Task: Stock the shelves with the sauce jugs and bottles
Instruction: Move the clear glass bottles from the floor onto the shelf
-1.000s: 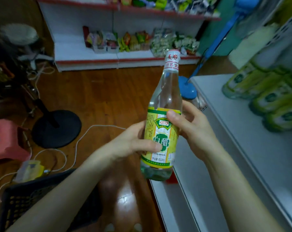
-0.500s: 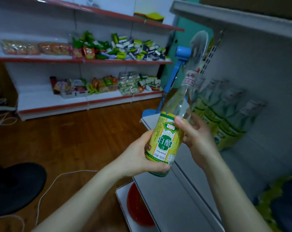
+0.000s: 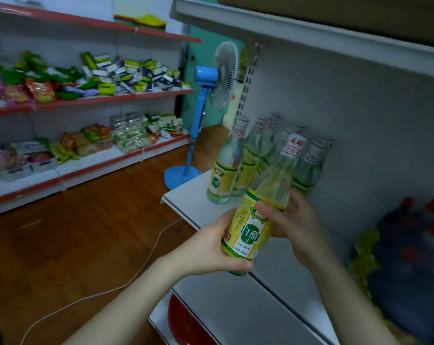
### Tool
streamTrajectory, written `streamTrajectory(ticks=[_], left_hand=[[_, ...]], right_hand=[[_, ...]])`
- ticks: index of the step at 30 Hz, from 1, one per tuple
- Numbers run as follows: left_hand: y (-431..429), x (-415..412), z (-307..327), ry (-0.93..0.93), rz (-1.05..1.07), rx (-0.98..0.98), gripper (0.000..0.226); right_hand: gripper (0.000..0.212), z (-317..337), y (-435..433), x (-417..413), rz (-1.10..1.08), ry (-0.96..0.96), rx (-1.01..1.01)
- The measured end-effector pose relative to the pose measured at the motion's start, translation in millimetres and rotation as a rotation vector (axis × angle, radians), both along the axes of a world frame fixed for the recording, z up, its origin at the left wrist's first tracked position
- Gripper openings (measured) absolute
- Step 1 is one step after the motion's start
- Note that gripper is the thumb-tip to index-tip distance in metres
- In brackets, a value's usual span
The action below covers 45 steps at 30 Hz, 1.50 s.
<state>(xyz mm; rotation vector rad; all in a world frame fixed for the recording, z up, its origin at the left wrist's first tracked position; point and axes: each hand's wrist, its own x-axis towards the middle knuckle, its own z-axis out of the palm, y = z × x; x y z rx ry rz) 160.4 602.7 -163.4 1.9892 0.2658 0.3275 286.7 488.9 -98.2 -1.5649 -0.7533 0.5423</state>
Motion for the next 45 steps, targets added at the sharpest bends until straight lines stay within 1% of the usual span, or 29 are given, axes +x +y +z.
streamTrajectory(ticks=[2, 3, 7, 9, 10, 12, 13, 14, 16, 18, 19, 22, 24, 26, 29, 31, 34, 37, 39, 43, 45], left_hand=[[11.8, 8.1, -2.1, 0.054, -0.086, 0.108, 0.078], [19.5, 11.4, -4.9, 0.085, -0.115, 0.184, 0.081], [55.0, 21.1, -26.3, 0.326, -0.139, 0.612, 0.111], [69.8, 25.7, -40.9, 0.471, -0.152, 0.733, 0.124], [76.3, 28.3, -48.0, 0.525, -0.163, 0.786, 0.124], [85.4, 31.8, -58.7, 0.560, -0.180, 0.868, 0.109], [87.9, 32.6, -61.5, 0.557, -0.189, 0.884, 0.104], [89.7, 33.2, -63.3, 0.550, -0.196, 0.888, 0.107], [91.4, 34.0, -65.6, 0.534, -0.227, 0.895, 0.127], [93.2, 34.3, -68.0, 0.525, -0.241, 0.891, 0.135], [93.6, 34.2, -68.7, 0.521, -0.242, 0.888, 0.135], [94.6, 34.7, -69.7, 0.505, -0.234, 0.900, 0.131], [95.2, 34.8, -71.3, 0.498, -0.224, 0.890, 0.124], [95.1, 35.0, -72.3, 0.493, -0.209, 0.894, 0.114], [94.1, 35.2, -72.7, 0.491, -0.201, 0.906, 0.112], [94.3, 36.0, -73.3, 0.491, -0.206, 0.906, 0.116], [94.3, 36.1, -74.5, 0.492, -0.215, 0.917, 0.128], [93.8, 35.9, -74.1, 0.500, -0.219, 0.915, 0.128], [93.2, 36.1, -73.8, 0.500, -0.214, 0.923, 0.127], [91.9, 36.1, -73.5, 0.499, -0.190, 0.925, 0.113], [91.6, 36.2, -73.6, 0.499, -0.190, 0.926, 0.112]], right_hand=[[0.033, -2.9, -2.2, 3.2, -0.090, -0.009, 0.009], [0.035, -3.7, -2.5, 4.6, -0.134, -0.021, 0.013], [0.050, -6.3, -0.5, 12.3, -0.280, -0.081, 0.010], [0.058, -9.7, 2.2, 17.2, -0.332, -0.092, 0.028], [0.062, -11.2, 5.2, 18.7, -0.359, -0.099, 0.034], [0.064, -14.6, 14.2, 20.5, -0.396, -0.114, 0.040], [0.063, -17.2, 20.0, 22.2, -0.410, -0.122, 0.043], [0.062, -19.4, 26.4, 23.4, -0.417, -0.135, 0.047], [0.062, -25.1, 40.9, 26.1, -0.431, -0.155, 0.044], [0.062, -32.2, 53.9, 28.8, -0.425, -0.167, 0.034], [0.064, -35.6, 59.8, 30.6, -0.415, -0.166, 0.025], [0.083, -42.9, 73.7, 37.3, -0.396, -0.171, -0.012], [0.092, -47.1, 79.9, 41.8, -0.405, -0.190, -0.038], [0.087, -51.0, 82.8, 46.1, -0.412, -0.189, -0.037], [0.078, -57.9, 84.4, 50.4, -0.434, -0.182, -0.028], [0.075, -61.8, 83.4, 52.0, -0.436, -0.194, -0.013], [0.074, -65.4, 82.3, 51.7, -0.441, -0.218, 0.003], [0.074, -76.9, 80.5, 46.7, -0.461, -0.233, 0.005], [0.071, -92.8, 78.6, 41.2, -0.461, -0.223, -0.037], [0.066, -110.5, 75.2, 37.5, -0.482, -0.166, -0.109], [0.063, -110.2, 76.3, 38.6, -0.475, -0.167, -0.111]])
